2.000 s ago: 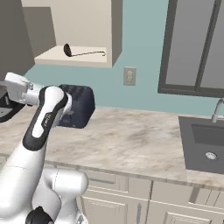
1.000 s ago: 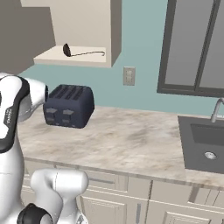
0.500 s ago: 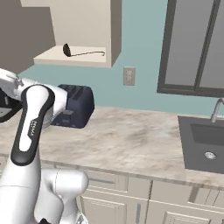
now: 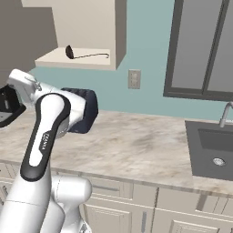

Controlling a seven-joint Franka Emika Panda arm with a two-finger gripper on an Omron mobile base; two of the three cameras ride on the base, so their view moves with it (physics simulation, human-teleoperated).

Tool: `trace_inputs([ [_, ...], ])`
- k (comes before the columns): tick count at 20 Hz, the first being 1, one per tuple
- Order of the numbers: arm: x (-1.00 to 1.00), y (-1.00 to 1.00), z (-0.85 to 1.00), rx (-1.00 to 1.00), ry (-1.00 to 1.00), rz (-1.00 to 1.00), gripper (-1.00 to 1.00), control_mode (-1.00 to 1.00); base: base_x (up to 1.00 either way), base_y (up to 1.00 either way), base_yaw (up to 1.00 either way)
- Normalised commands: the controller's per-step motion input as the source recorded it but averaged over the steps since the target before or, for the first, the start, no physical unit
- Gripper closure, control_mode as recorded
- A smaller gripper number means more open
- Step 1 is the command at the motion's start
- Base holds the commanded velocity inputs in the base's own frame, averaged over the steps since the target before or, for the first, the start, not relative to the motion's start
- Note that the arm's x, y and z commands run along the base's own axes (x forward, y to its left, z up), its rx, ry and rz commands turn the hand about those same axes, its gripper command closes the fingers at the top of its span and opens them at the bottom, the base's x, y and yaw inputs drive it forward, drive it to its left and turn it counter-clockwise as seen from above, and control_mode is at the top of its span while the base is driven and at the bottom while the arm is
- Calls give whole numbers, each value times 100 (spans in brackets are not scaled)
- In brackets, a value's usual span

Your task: Open the cabinet and move the ladle to the pot. Then close the cabinet.

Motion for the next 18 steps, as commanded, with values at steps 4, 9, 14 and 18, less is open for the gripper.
trace_inputs([
  [4, 18, -24, 0, -3, 3, -13, 100, -100, 0, 0, 0],
  [9, 22, -32, 0, -3, 8, -14, 100, -100, 0, 0, 0],
  [14, 29, -30, 0, -4, 11, -13, 100, -100, 0, 0, 0],
  [18, 28, -10, 0, -9, 12, -11, 100, -100, 0, 0, 0],
])
